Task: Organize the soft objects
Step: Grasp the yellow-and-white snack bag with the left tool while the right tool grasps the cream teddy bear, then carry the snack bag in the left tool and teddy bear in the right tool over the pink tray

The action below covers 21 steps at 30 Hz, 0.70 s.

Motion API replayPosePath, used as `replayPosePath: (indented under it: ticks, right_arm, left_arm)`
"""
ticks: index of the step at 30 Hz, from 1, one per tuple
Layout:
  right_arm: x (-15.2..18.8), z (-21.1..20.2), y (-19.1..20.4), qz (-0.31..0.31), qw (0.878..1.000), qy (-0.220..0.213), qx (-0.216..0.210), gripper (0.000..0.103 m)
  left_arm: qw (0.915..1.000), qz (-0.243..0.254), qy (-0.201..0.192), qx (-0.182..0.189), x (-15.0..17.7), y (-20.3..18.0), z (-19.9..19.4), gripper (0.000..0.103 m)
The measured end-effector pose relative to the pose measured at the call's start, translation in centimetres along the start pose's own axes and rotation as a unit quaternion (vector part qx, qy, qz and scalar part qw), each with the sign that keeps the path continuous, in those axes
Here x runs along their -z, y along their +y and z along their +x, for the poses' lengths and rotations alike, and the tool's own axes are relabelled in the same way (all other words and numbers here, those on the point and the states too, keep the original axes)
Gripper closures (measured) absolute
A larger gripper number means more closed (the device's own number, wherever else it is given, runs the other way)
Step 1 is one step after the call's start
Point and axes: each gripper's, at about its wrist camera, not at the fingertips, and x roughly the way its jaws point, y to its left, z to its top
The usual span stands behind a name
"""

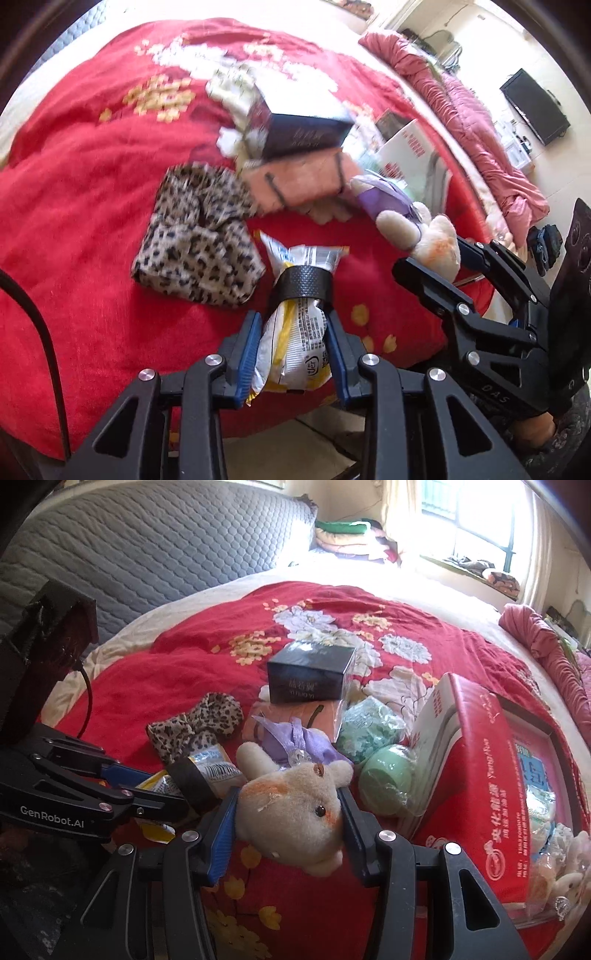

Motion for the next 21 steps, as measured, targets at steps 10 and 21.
replayPosePath:
  ticks: [10,21]
  right_arm:
    - [-0.8,-3.5,-1.5,0.025,0.998,-0.060,-0.001,0.050]
    - [-0.9,-5.1,-2.7,0.048,0.995,-0.084,-0.011,0.050]
  left_arm:
    - [0.9996,0.006,-0.026,-0.010,-0.8,-1.6,-0.8,0.072]
    - [0.9970,0.021,0.038,-0.063,-0.3,-2.6,2.7,0.072]
